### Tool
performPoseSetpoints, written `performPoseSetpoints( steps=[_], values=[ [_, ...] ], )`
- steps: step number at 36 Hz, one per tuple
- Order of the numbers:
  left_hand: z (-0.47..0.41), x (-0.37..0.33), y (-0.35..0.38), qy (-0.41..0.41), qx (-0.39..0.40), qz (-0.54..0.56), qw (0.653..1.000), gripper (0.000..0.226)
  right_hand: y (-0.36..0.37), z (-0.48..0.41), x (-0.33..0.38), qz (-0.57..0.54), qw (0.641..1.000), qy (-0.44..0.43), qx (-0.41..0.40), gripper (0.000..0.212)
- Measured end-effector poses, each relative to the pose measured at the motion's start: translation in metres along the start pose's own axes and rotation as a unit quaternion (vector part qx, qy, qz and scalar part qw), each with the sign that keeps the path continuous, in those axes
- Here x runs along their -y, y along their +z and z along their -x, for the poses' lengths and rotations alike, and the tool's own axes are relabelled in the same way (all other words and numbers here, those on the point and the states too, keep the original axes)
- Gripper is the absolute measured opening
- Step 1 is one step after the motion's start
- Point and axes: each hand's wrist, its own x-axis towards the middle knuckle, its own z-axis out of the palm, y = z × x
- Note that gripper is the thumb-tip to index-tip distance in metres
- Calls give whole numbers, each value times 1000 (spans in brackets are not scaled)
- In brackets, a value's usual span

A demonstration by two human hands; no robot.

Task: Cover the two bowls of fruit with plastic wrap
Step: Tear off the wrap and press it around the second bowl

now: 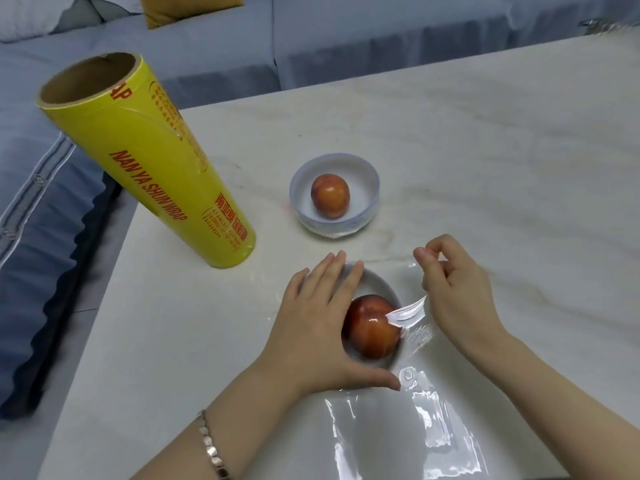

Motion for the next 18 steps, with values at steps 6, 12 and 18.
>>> performPoseSetpoints(
  steps=[6, 12, 18],
  values=[
    [0, 2, 4, -8, -21, 1, 1000, 131, 17, -5, -30, 22, 997, 70, 19, 22],
    [1, -12, 5, -94, -18, -6, 995, 131, 12, -18, -30, 58, 992, 112, -5, 40],
    [5, -25, 10, -200, -82, 20, 976, 130, -15, 3, -7, -107, 958, 251, 92, 49]
  ],
)
